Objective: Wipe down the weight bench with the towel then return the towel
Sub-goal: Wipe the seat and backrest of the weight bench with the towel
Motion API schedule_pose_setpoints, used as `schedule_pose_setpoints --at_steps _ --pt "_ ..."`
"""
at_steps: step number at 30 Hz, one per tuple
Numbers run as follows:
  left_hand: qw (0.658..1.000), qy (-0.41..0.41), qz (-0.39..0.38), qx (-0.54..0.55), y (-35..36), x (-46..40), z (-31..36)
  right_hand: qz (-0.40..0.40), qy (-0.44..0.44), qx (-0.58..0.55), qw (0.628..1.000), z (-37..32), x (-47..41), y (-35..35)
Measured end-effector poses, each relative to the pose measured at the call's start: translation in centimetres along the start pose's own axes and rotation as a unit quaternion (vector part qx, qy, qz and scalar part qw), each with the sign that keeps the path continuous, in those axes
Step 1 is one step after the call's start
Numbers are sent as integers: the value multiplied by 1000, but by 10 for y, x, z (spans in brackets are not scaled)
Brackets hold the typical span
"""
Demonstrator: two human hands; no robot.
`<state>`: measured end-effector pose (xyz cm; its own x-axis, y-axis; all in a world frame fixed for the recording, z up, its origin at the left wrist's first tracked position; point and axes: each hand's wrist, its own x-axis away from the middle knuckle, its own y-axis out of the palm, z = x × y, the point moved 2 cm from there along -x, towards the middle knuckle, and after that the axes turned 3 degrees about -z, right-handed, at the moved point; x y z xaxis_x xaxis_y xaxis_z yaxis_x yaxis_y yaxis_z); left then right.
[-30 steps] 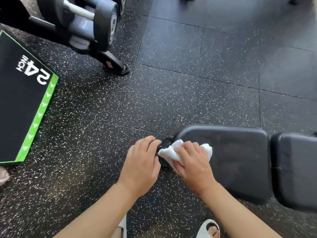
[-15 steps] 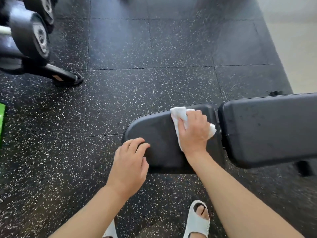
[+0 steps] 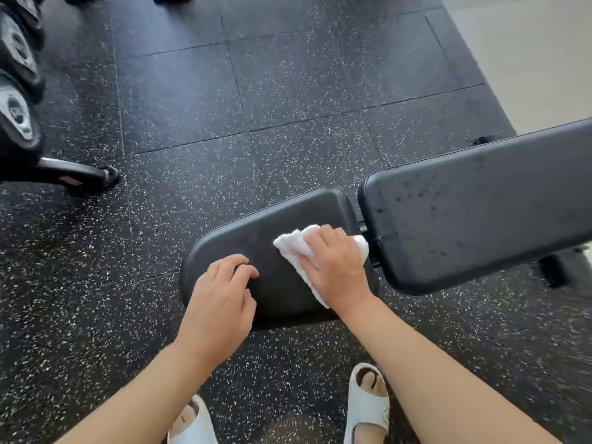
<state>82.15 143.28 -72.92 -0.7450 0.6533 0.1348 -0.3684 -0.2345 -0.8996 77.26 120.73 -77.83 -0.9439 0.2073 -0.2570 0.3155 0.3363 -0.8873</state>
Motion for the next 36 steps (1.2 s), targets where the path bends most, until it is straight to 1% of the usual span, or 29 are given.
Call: schedule_pose_setpoints --at_steps 3,5,9,15,19,22,25,27,30,31,33,36 --pt "1000 19 -5 3 9 -18 28 27 93 28 995 41 -11 -17" --pt "999 37 -13 -3 12 -31 43 24 117 26 992 47 -14 -19" --pt "999 47 -16 -13 11 -54 61 16 141 -11 990 44 -2 -31" --pt "998 53 -33 -28 21 -78 74 -18 127 -92 987 42 70 -71" --pt "998 39 -30 -49 40 -97 96 16 135 -109 985 63 79 -93" --pt "998 9 -15 -65 57 -117 120 44 124 -97 986 86 62 -103" --pt "996 -59 26 -60 74 -132 137 27 97 -73 992 101 44 -103" --pt "993 -82 61 -58 84 -132 140 2 67 -40 997 103 43 -98" --pt "990 -88 84 -66 89 -134 140 -63 30 23 997 108 58 -85" --pt "990 -83 88 -70 90 -131 141 -74 17 43 996 109 66 -82" --pt "990 -83 83 -80 91 -131 143 -79 -2 48 996 117 63 -76" --pt "989 -85 80 -90 90 -136 141 -74 -35 45 996 130 30 -70"
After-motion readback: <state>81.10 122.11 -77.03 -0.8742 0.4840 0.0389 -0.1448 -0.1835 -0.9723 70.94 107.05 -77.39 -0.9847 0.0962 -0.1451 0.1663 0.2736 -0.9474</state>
